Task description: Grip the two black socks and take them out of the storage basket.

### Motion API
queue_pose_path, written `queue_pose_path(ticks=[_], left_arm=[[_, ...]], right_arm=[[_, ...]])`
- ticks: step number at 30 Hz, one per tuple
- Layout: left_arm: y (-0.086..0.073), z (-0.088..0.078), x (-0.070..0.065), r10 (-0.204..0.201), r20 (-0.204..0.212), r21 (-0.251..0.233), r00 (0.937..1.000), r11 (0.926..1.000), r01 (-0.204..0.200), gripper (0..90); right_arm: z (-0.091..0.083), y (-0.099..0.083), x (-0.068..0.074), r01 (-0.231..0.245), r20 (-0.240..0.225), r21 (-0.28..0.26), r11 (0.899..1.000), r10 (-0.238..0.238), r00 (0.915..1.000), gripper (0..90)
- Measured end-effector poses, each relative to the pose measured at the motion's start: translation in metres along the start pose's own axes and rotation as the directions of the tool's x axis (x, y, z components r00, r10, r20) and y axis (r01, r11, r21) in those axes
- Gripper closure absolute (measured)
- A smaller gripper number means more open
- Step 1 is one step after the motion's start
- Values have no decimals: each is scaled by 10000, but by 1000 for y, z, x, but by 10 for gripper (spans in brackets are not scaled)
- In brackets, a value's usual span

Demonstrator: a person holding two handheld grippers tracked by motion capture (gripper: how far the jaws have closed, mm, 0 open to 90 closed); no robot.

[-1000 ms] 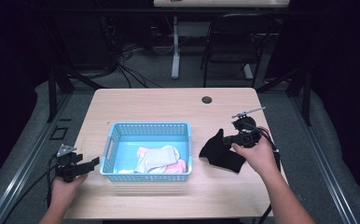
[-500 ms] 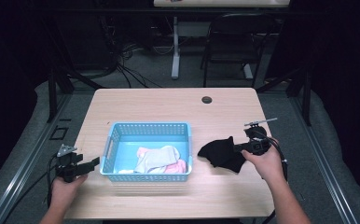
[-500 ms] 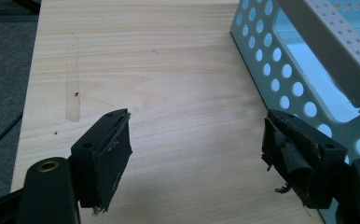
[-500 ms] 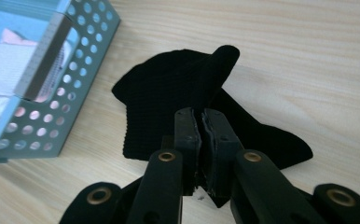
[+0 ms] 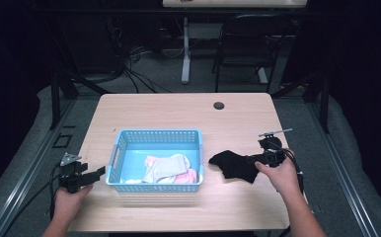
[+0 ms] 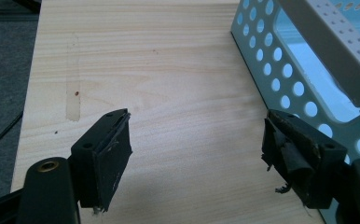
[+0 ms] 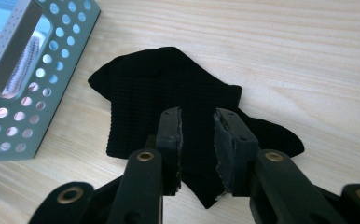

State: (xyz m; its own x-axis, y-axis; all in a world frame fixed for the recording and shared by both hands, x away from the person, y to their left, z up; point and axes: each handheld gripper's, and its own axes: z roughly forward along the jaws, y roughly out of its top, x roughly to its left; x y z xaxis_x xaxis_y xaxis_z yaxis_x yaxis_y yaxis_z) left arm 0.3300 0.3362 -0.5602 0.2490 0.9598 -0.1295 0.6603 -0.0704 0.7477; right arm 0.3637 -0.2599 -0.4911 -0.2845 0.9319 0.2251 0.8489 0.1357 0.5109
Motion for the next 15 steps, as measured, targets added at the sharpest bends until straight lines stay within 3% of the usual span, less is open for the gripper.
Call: queue_pose_path(ticks=[15], left_arm=[[0, 0, 0, 35, 4, -10, 10000, 10000, -35, 236]], right_arm=[[2, -3, 22, 793, 53, -318, 9963, -792, 9968, 624]])
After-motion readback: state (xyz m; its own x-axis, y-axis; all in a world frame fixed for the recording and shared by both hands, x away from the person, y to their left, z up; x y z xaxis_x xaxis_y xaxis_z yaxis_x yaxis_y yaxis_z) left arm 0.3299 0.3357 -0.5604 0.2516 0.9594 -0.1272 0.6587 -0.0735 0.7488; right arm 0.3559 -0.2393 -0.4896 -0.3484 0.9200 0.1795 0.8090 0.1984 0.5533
